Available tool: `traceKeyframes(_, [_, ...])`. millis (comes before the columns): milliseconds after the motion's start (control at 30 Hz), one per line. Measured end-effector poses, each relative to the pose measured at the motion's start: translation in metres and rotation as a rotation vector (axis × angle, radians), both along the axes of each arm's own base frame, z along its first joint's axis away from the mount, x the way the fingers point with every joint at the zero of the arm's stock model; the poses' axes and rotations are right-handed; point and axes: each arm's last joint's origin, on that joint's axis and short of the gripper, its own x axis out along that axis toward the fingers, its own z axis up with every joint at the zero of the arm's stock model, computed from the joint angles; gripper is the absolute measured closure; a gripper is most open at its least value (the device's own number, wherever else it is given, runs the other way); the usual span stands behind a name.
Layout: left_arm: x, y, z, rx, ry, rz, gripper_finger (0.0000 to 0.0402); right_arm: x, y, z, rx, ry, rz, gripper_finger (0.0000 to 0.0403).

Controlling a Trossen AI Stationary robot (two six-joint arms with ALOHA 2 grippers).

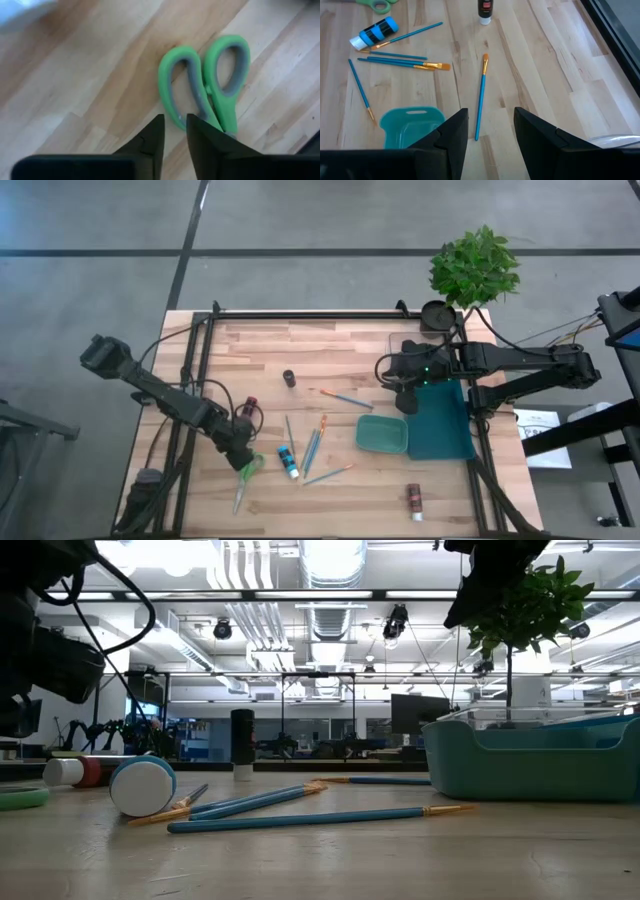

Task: Pick & Place Paint Supplies
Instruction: Put the green scissors into the transparent bin

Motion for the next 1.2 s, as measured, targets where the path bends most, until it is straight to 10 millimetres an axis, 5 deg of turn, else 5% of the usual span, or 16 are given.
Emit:
traceKeyframes(233, [0.001,0.001,-0.001,0.034,-0.007,0.026,0.0286,0.000,0.000,0.000,0.000,0.000,0.000,0.0246])
traceKeyframes(1200, [0.020,-0.009,-0.024,0.097,0.144,0.088,0.0292,0.000,0.000,0.000,0.002,0.006,0.005,0.0246])
